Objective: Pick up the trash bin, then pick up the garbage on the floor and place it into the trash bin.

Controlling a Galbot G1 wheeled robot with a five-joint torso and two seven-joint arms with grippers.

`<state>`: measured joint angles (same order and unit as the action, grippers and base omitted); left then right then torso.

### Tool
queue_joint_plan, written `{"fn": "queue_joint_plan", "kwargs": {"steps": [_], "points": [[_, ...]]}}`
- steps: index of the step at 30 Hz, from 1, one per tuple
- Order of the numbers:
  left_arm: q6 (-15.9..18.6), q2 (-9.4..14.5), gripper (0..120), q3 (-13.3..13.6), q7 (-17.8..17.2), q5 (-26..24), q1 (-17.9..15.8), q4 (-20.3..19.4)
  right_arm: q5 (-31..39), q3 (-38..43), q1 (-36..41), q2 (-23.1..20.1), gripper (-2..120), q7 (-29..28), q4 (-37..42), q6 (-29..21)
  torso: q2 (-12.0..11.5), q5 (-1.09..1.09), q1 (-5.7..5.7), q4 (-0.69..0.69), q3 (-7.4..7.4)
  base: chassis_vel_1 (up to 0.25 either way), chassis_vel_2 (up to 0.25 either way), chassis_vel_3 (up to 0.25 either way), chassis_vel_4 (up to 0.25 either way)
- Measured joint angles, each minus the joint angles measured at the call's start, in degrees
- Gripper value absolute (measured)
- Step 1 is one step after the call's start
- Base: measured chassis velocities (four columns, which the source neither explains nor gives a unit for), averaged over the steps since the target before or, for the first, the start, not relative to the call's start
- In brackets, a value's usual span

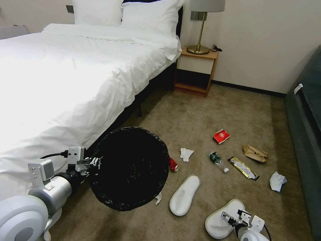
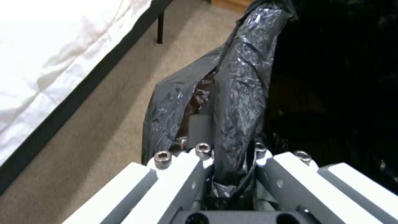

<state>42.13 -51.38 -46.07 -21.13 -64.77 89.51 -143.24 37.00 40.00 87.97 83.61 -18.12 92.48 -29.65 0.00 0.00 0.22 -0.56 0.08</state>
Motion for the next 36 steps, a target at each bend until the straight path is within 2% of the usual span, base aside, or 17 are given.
{"fn": "queue_joint_plan", "kwargs": {"steps": [5, 9, 10, 11, 14, 20, 22, 24, 26, 28, 30, 31, 33, 36], "points": [[0.0, -0.01, 1, 0.04, 0.36, 0.06, -0.11, 0.0, -1.01, 0.1, 0.3, 0.31, 99, 0.12, -0.2, 0.47, 0.0, 0.0, 0.0, -0.01, 0.0, 0.0, 0.0, 0.0, 0.0], [0.0, -0.32, 1, 0.38, 0.91, 0.68, -0.15, 0.0, -1.23, -0.1, 0.21, 1.06, 93, -0.74, 0.25, 0.77, 0.0, -0.01, 0.0, 0.0, 0.0, 0.0, 0.0, 0.0, 0.0], [0.0, -0.3, 1, 0.45, 0.95, 0.69, -0.3, 0.0, -1.24, -0.34, 0.2, 1.19, 88, -0.88, 0.49, 0.77, 0.0, -0.01, 0.0, 0.0, 0.0, 0.0, 0.0, 0.0, 0.0], [0.0, -0.3, 1, 0.45, 0.95, 0.69, -0.3, 0.0, -1.24, -0.34, 0.2, 1.19, 88, -0.88, 0.49, 0.77, 0.0, -0.01, 0.0, 0.0, 0.0, 0.0, 0.0, 0.0, 0.0], [0.0, -0.09, 1, 0.46, 1.17, 0.68, -0.46, 0.0, -1.52, -1.25, 0.03, 1.51, 71, -1.35, 0.14, 0.89, 0.0, -0.01, 0.0, 0.0, 0.0, 0.0, 0.0, 0.0, 0.0], [0.0, -0.08, 1, 0.45, 1.36, 0.68, -0.45, 0.0, -3.02, -1.91, -0.33, 2.19, 65, -0.82, -1.13, 1.62, 0.0, -0.01, 0.0, 0.0, 0.0, 0.0, 0.0, 0.0, 0.0], [0.0, -0.13, 1, 0.57, 1.38, 0.68, -0.58, 0.0, -3.29, -2.4, -0.69, 2.78, 54, -0.71, -1.6, 1.7, 0.0, -0.01, 0.0, 0.0, 0.0, 0.0, 0.0, 0.0, 0.0], [0.0, -0.13, 1, 0.6, 1.38, 0.68, -0.62, 0.0, -3.44, -2.54, -0.86, 2.96, 51, -0.7, -1.84, 1.72, 0.0, -0.02, 0.0, -0.01, 0.0, 0.0, 0.0, 0.0, 0.0], [0.0, 0.23, 1, 0.61, 1.39, 0.63, -0.71, 0.0, -3.7, -2.7, -1.53, 3.66, 39, -0.62, -2.84, 1.82, 0.0, -0.05, 0.0, -0.01, 0.0, 0.0, 0.0, 0.0, 0.0], [0.0, 0.42, 1, 0.6, 1.39, 0.57, -0.71, 0.0, -3.74, -2.7, -1.76, 3.92, 38, -0.62, -3.16, 1.86, 0.0, -0.05, 0.0, -0.02, 0.0, 0.0, 0.0, 0.0, 0.0], [0.0, 0.81, 1, 0.42, 1.39, 0.3, -0.66, 0.0, -3.77, -2.66, -2.22, 4.55, 24, -0.63, -3.89, 2.11, 0.0, -0.07, 0.0, -0.02, 0.0, 0.0, 0.0, 0.0, 0.0], [0.0, 0.81, 1, 0.42, 1.39, 0.3, -0.66, 0.0, -3.77, -2.66, -2.22, 4.55, 24, -0.63, -3.89, 2.11, 0.0, -0.07, 0.0, -0.02, 0.0, 0.0, 0.0, 0.0, 0.0], [0.0, 0.89, 1, 0.31, 1.37, 0.22, -0.47, 0.0, -3.88, -2.69, -2.49, 4.77, 16, -0.58, -4.46, 2.65, 0.0, -0.04, 0.0, -0.02, 0.0, 0.0, 0.0, 0.0, 0.0], [0.0, 0.74, 1, 0.44, 1.36, 0.27, -0.41, 0.0, -4.27, -2.74, -2.53, 4.8, 14, -0.44, -4.78, 3.17, 0.01, -0.03, 0.0, -0.01, 0.0, 0.0, 0.0, 0.0, 0.0]]}}
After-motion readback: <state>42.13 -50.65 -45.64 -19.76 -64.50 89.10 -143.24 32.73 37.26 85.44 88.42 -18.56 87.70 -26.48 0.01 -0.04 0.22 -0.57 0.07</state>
